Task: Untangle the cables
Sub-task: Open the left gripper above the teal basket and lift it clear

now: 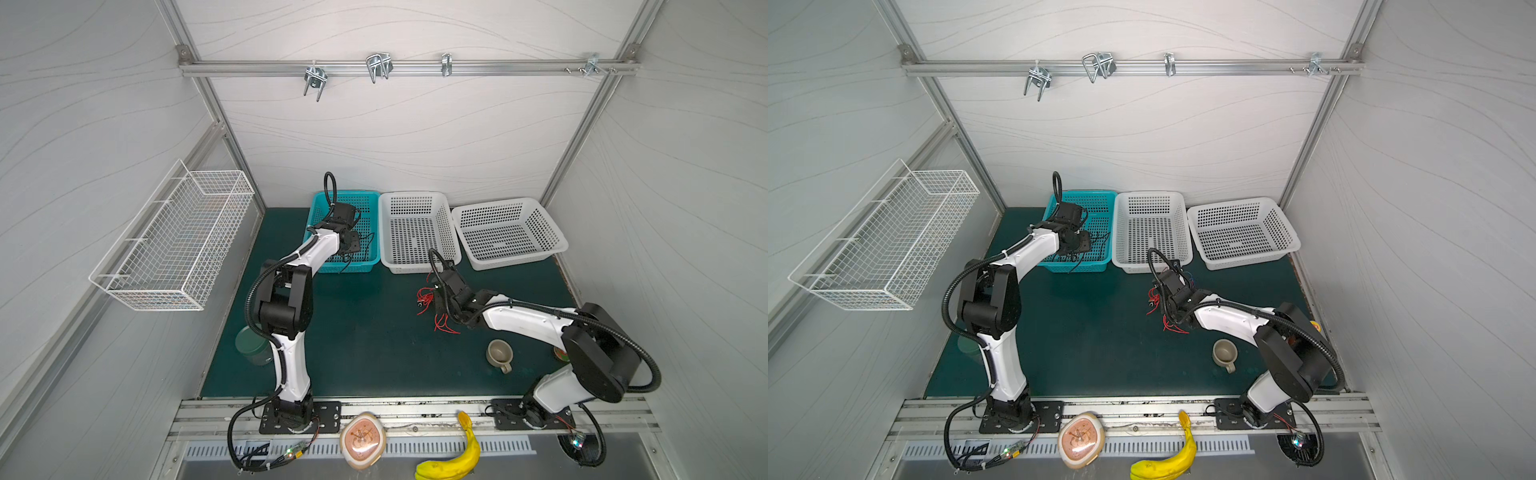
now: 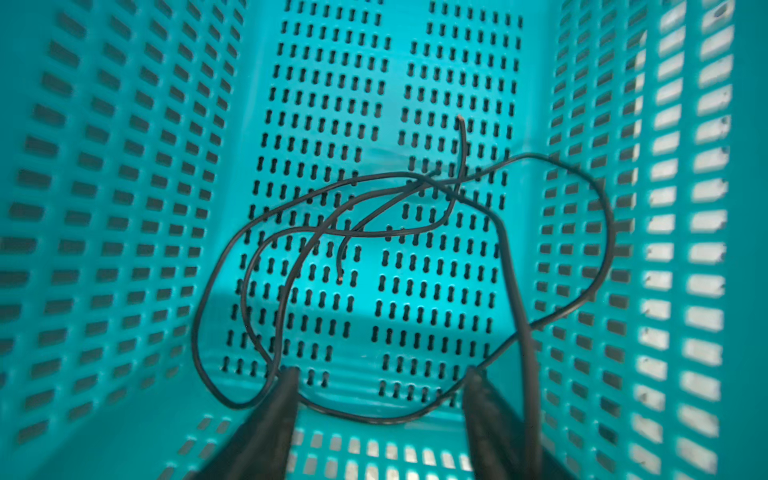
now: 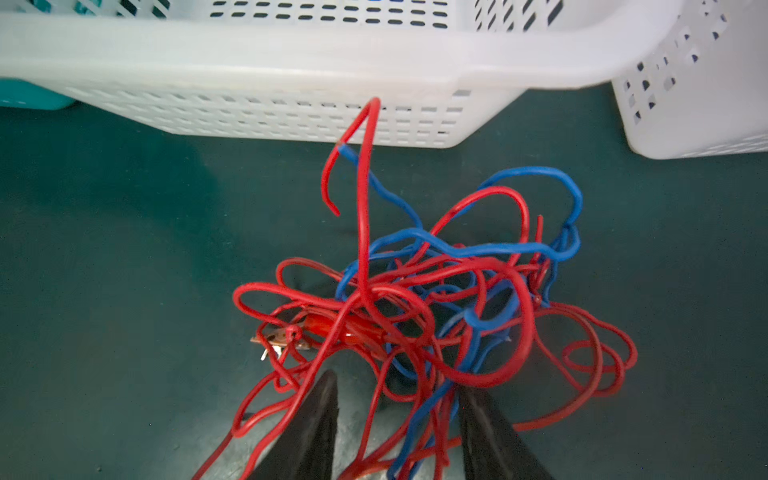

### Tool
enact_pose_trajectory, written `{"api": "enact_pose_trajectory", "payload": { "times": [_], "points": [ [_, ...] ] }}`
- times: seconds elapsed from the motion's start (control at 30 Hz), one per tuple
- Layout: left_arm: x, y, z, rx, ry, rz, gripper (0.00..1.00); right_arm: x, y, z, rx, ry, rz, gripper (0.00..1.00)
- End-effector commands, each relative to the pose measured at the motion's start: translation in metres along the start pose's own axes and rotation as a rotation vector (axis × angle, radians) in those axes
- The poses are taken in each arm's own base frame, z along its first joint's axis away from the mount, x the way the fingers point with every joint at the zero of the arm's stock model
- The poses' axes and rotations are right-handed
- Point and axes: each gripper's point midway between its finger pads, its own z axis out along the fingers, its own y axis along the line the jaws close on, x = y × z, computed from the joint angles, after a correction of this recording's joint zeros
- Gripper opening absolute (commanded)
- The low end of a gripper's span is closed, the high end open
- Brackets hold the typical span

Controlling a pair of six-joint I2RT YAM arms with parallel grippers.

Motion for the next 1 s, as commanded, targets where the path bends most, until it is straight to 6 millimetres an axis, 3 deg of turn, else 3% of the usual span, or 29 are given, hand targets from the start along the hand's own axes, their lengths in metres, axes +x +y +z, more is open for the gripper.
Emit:
{"api": "enact_pose_trajectory", "payload": {
  "times": [0.0, 0.13, 0.2, 0.33, 0.43, 0.67, 0.8, 0.97],
  "points": [
    [-0.024, -0.001, -0.029, 0.014, -0.1, -0.002, 0.72, -0.009, 0.004, -0.011, -0.002, -0.029, 0.008, 0.48],
    [-0.026, -0.002, -0.028, 0.018, -0.114, 0.02, 0.69, -0.008, 0.006, -0.016, 0.005, -0.028, 0.0, 0.48],
    [-0.027, -0.005, -0.024, 0.024, -0.11, 0.024, 0.57, -0.008, 0.006, -0.019, 0.014, -0.029, -0.004, 0.48],
    [-0.03, -0.011, -0.013, 0.04, -0.107, 0.027, 0.46, -0.008, 0.006, -0.021, 0.025, -0.031, -0.011, 0.48],
    [-0.036, -0.014, -0.006, 0.044, -0.112, 0.034, 0.28, -0.008, 0.005, -0.022, 0.031, -0.032, -0.015, 0.49],
    [-0.05, -0.016, 0.009, 0.041, -0.113, 0.034, 0.0, -0.007, 0.004, -0.018, 0.048, -0.026, -0.026, 0.49],
    [-0.061, -0.005, 0.017, 0.018, -0.121, -0.006, 0.0, -0.007, 0.005, -0.015, 0.057, -0.019, -0.035, 0.49],
    [-0.089, 0.017, 0.024, -0.03, -0.163, -0.07, 0.0, -0.009, 0.007, -0.013, 0.059, -0.016, -0.047, 0.49]
  ]
}}
